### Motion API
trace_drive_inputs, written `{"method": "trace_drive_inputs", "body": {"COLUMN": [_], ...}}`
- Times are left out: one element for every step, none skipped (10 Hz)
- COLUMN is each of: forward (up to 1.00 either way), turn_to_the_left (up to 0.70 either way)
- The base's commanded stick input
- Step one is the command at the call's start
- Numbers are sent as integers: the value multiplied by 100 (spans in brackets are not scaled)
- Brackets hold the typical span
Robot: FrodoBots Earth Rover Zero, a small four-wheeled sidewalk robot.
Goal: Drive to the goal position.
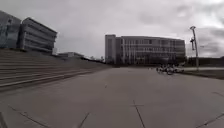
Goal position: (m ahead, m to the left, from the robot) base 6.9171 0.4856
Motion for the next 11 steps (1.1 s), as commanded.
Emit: {"method": "trace_drive_inputs", "body": {"forward": [70,70,70,70,70,70,70,70,70,70,70], "turn_to_the_left": [0,0,0,0,0,0,0,0,0,0,0]}}
